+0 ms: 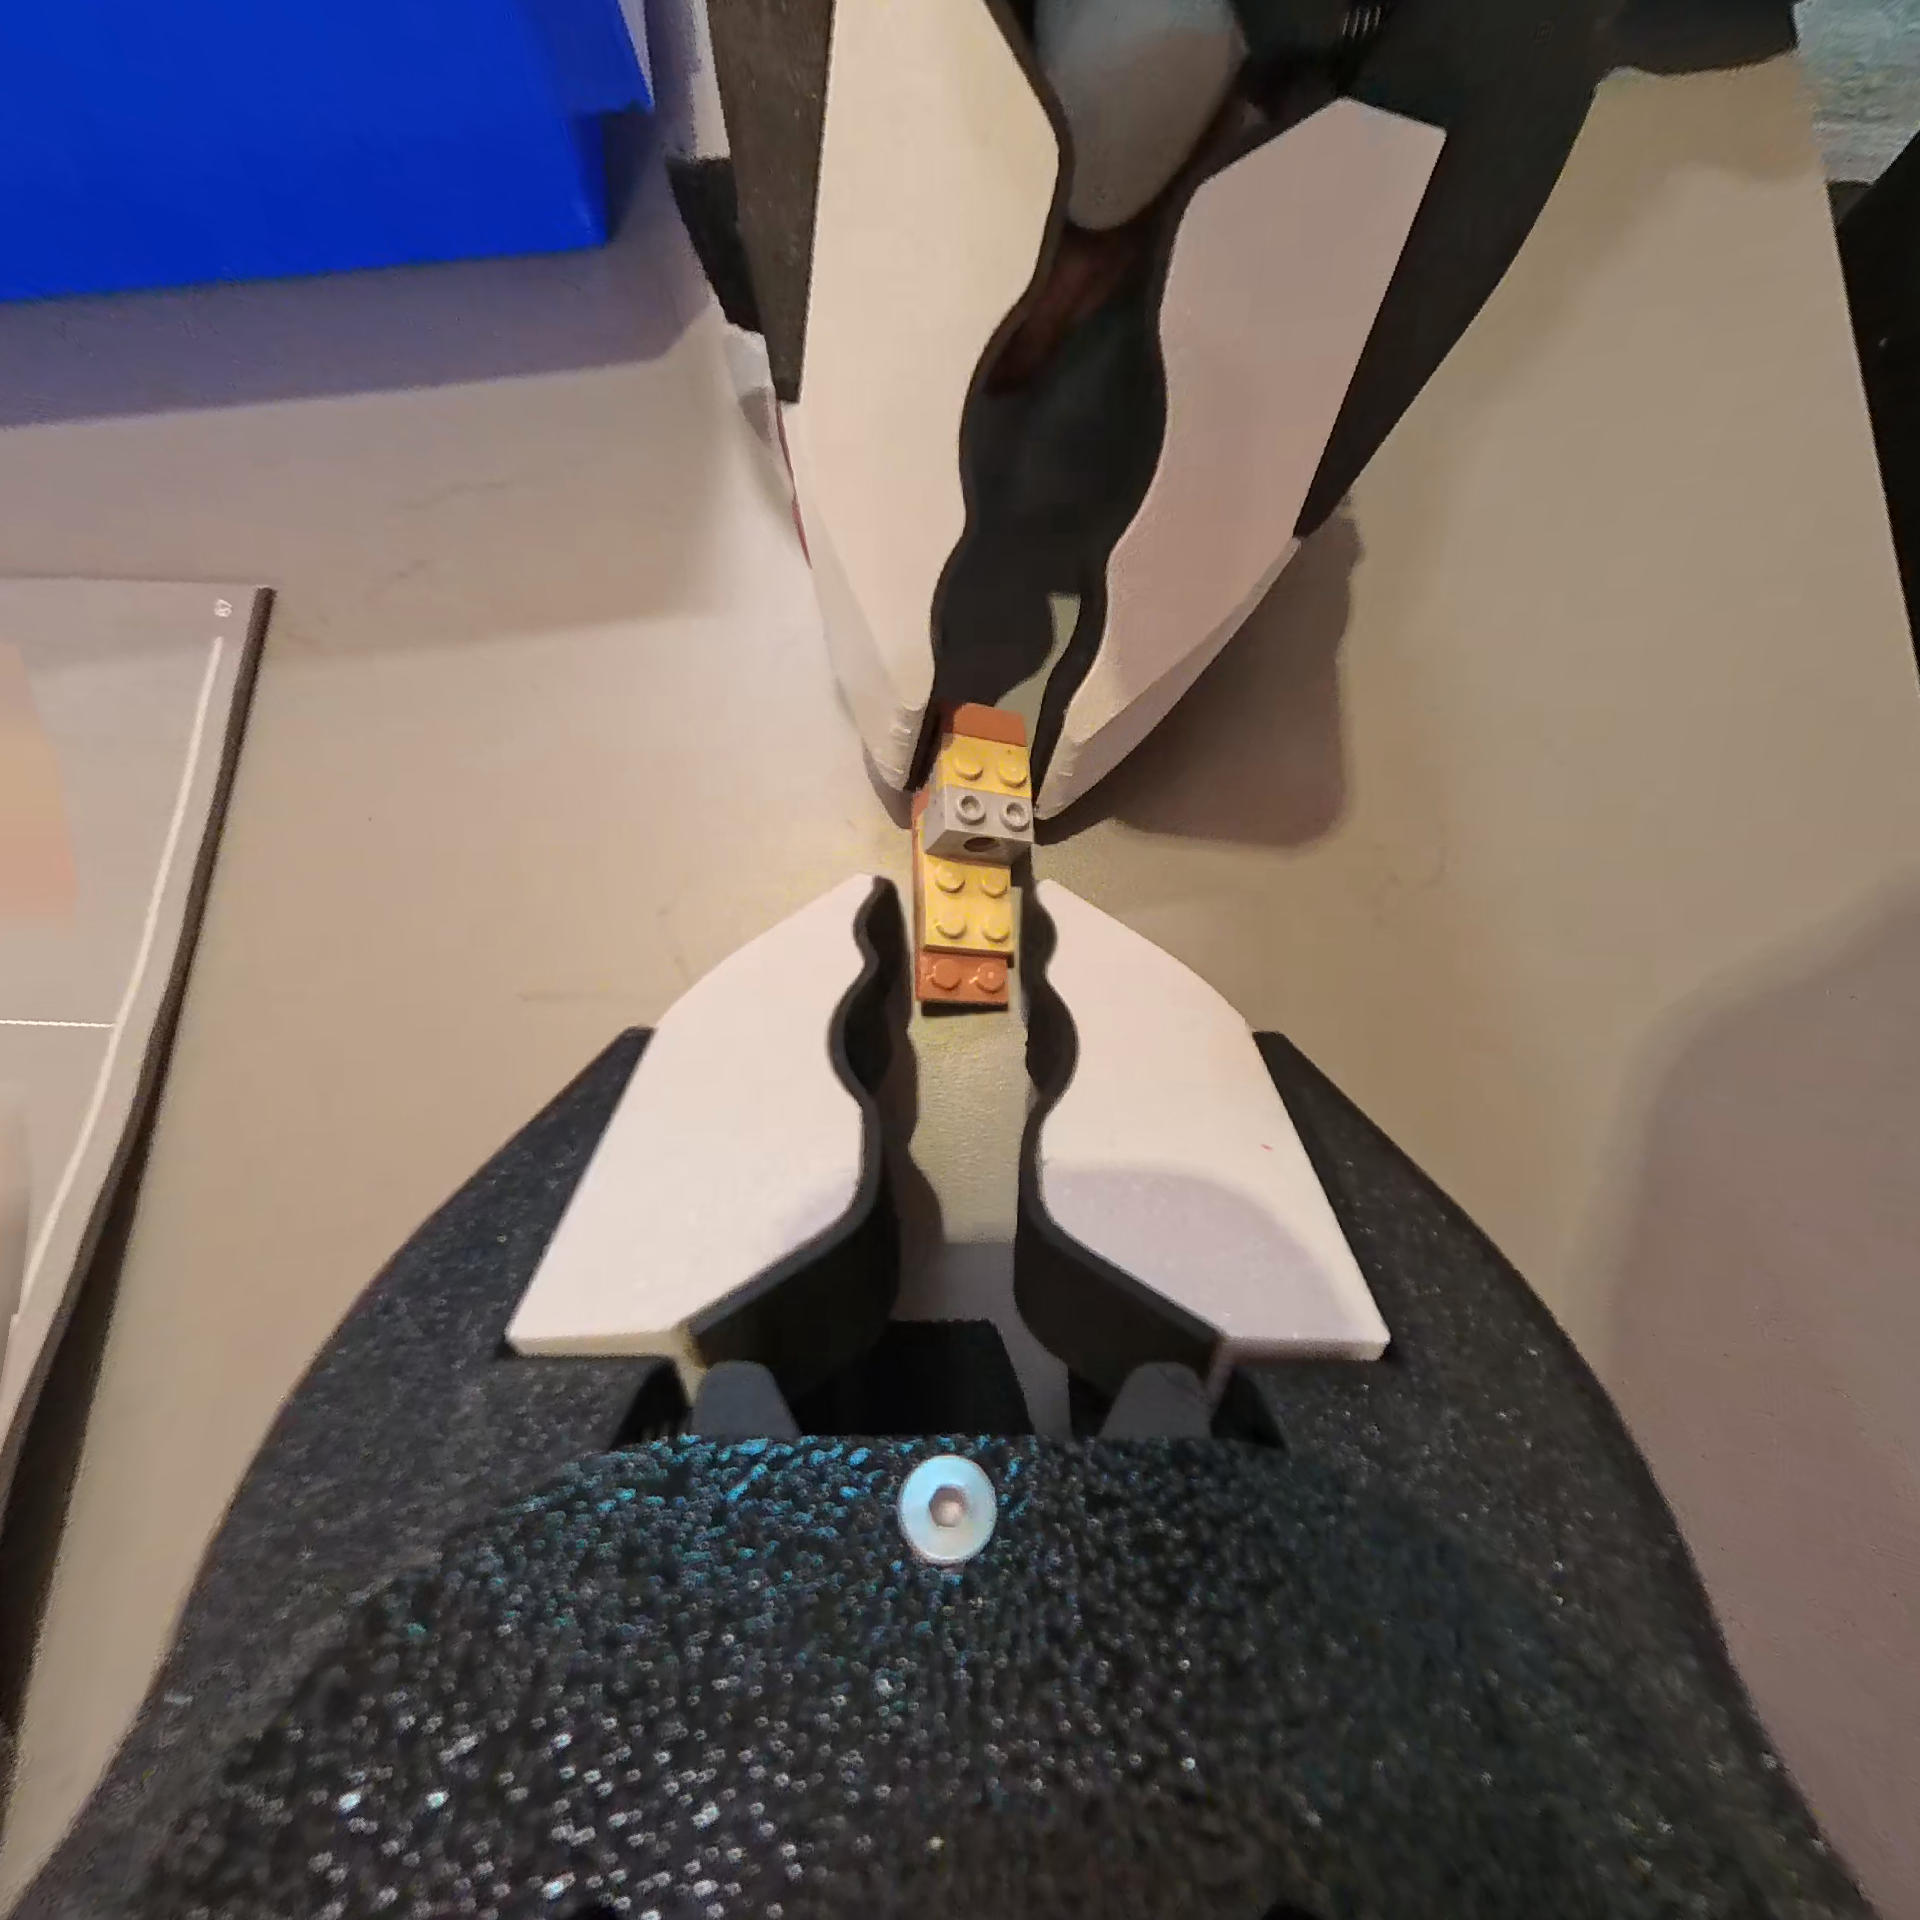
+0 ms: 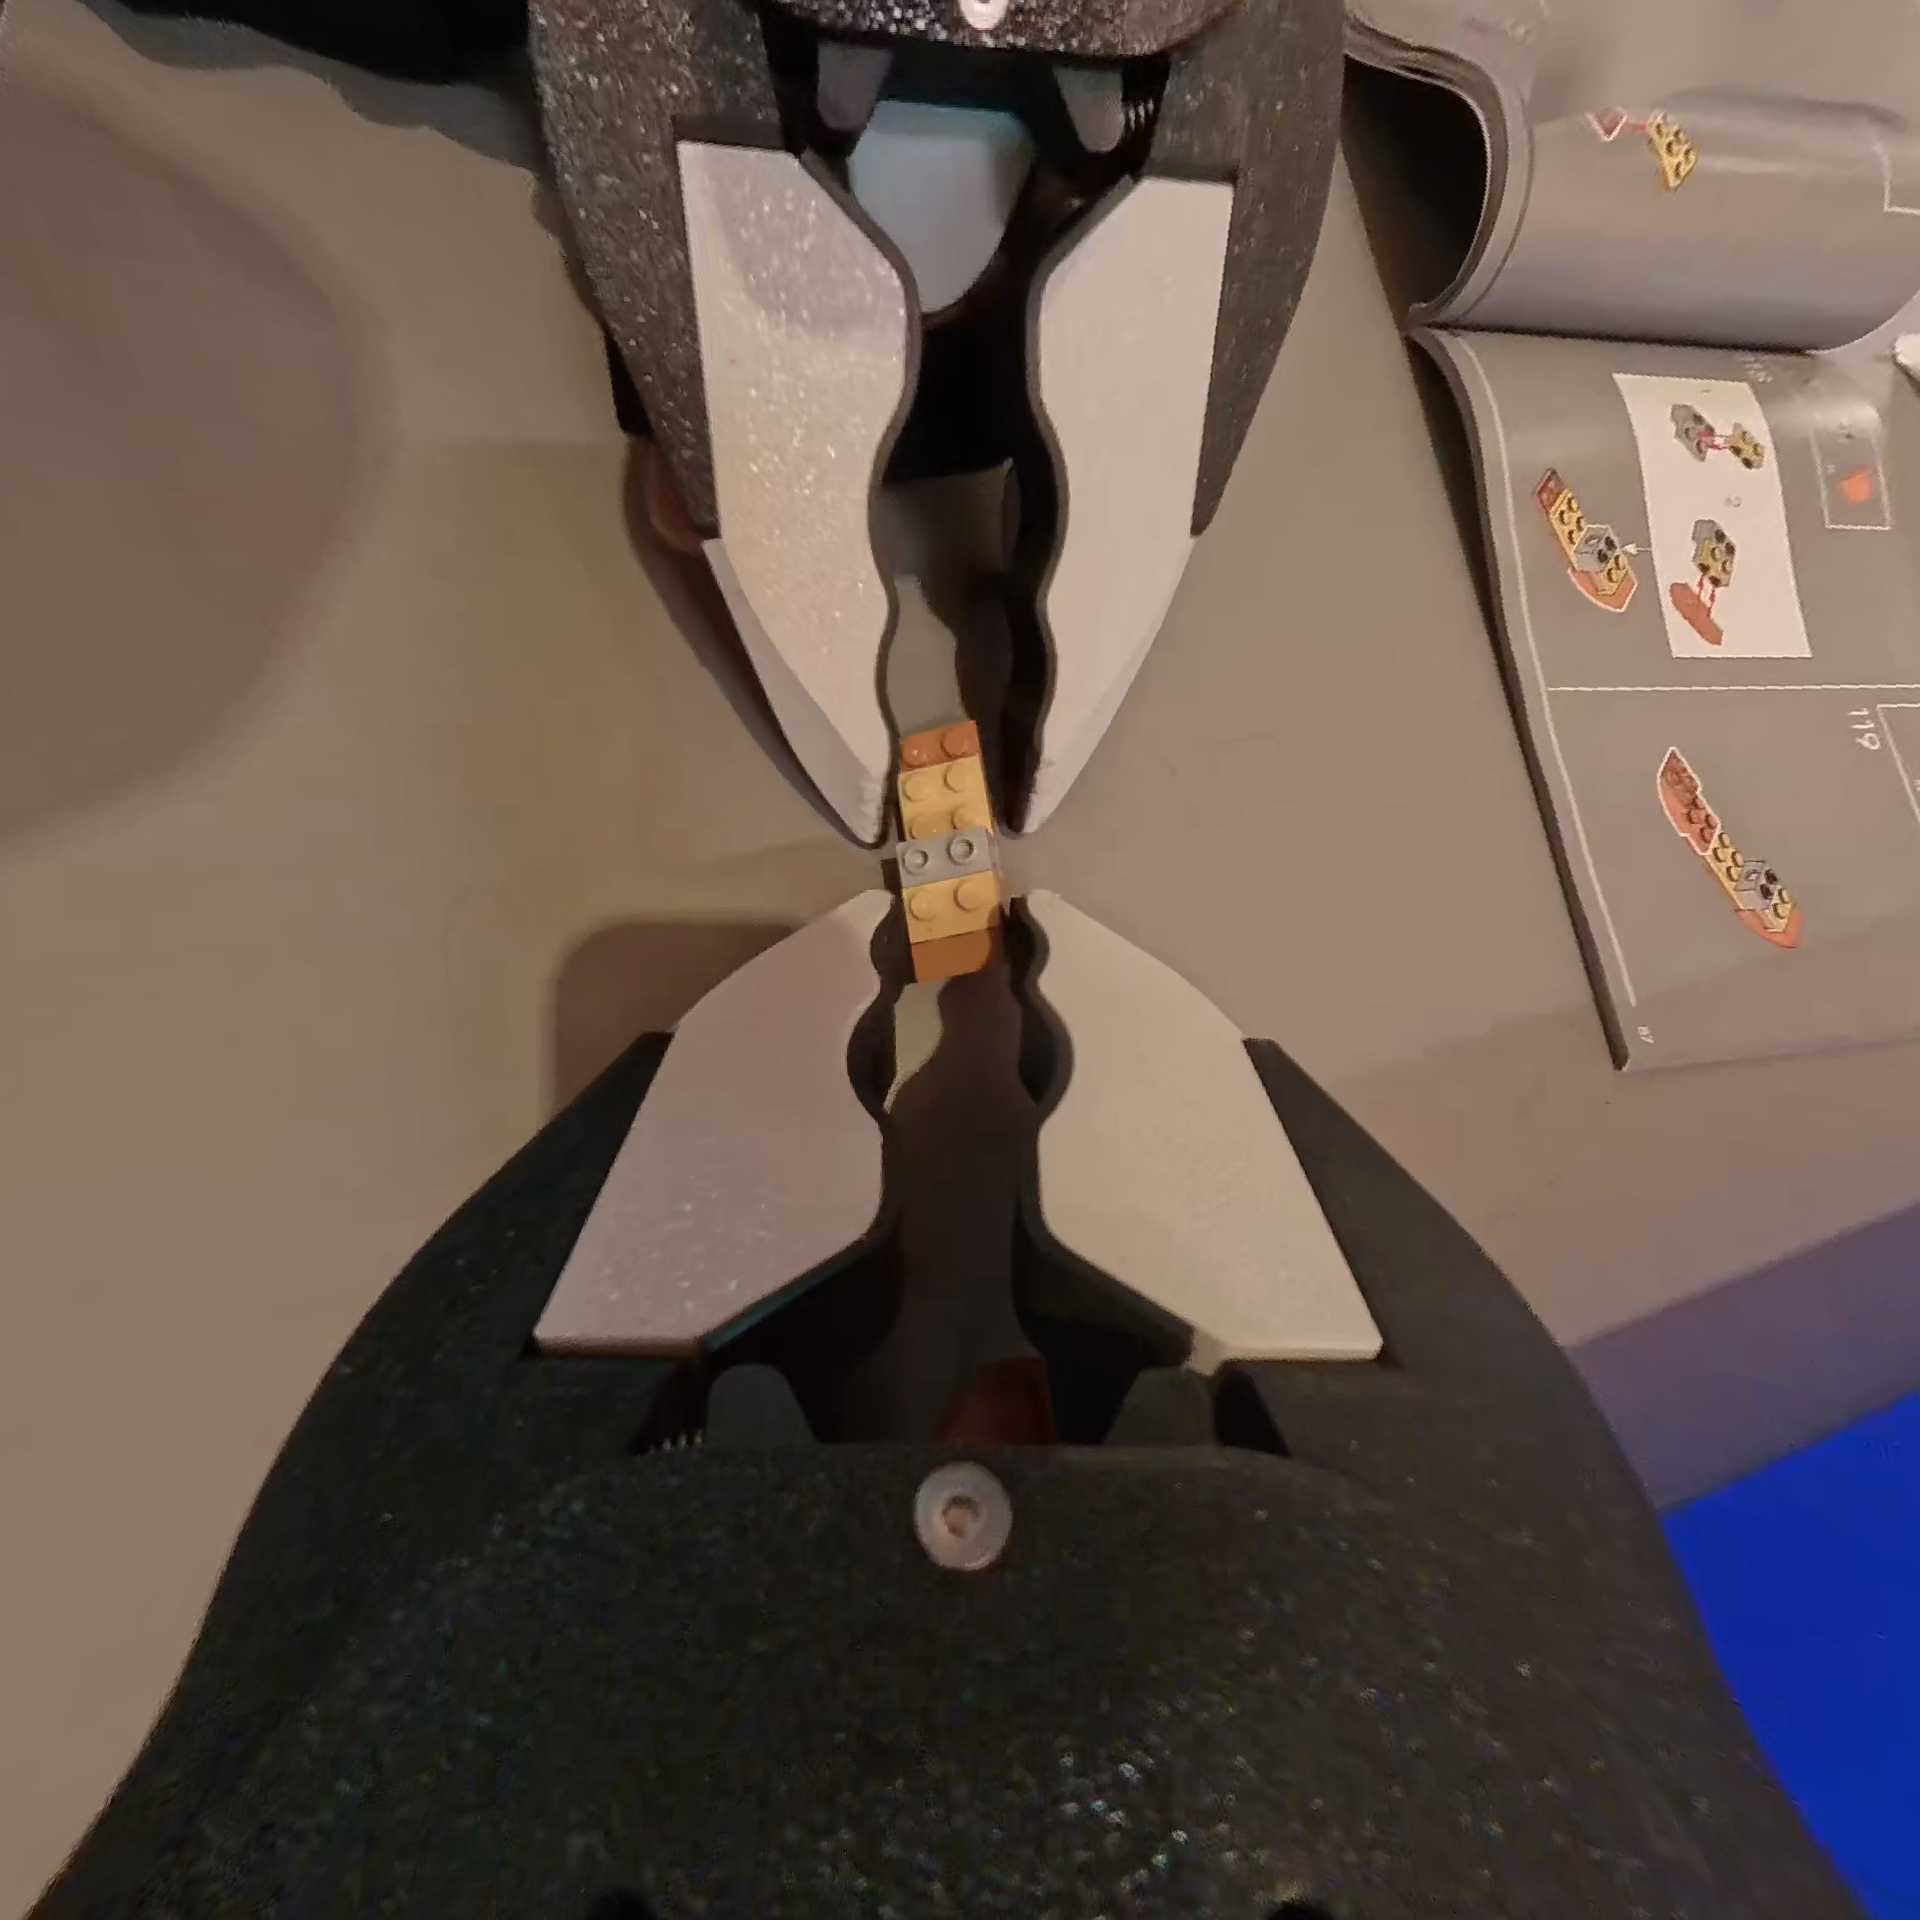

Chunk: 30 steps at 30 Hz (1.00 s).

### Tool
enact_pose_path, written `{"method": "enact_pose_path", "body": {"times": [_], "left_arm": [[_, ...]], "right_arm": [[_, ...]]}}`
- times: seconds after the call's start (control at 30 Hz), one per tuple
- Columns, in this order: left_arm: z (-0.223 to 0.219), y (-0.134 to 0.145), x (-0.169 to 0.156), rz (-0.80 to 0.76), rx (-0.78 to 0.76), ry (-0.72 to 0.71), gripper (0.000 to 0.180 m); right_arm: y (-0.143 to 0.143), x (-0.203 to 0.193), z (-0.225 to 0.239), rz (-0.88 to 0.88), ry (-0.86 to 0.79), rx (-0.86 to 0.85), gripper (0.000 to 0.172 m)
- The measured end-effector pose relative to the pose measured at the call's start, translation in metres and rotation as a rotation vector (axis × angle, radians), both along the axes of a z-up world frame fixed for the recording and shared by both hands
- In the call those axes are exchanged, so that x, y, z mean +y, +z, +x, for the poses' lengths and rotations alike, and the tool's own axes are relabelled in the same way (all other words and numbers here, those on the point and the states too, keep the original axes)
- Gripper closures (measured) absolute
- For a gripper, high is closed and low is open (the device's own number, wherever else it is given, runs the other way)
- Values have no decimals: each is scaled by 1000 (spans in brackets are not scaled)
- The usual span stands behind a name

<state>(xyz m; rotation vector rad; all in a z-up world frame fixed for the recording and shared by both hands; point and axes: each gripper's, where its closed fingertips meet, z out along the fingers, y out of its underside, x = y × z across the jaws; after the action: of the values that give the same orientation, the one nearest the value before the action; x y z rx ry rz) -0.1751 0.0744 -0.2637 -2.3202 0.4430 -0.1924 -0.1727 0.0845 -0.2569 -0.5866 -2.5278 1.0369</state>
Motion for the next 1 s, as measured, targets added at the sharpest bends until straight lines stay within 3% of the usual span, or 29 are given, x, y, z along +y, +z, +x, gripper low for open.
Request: {"method": "enact_pose_path", "body": {"times": [0.23, 0.53, 0.77, 1.0], "left_arm": [[-5, 17, 2, 136, 20, -19, 153], [-20, 42, 7, 341, 66, 7, 158], [-31, 67, 3, 487, -30, 58, 179], [-44, 85, -2, 586, -123, 118, 180]], "right_arm": [[3, 4, -5, -38, -51, -6, 152], [19, 11, -12, -175, -122, 13, 147], [28, 14, -17, -251, -160, 5, 158], [33, 19, -22, -307, -201, -4, 172]]}}
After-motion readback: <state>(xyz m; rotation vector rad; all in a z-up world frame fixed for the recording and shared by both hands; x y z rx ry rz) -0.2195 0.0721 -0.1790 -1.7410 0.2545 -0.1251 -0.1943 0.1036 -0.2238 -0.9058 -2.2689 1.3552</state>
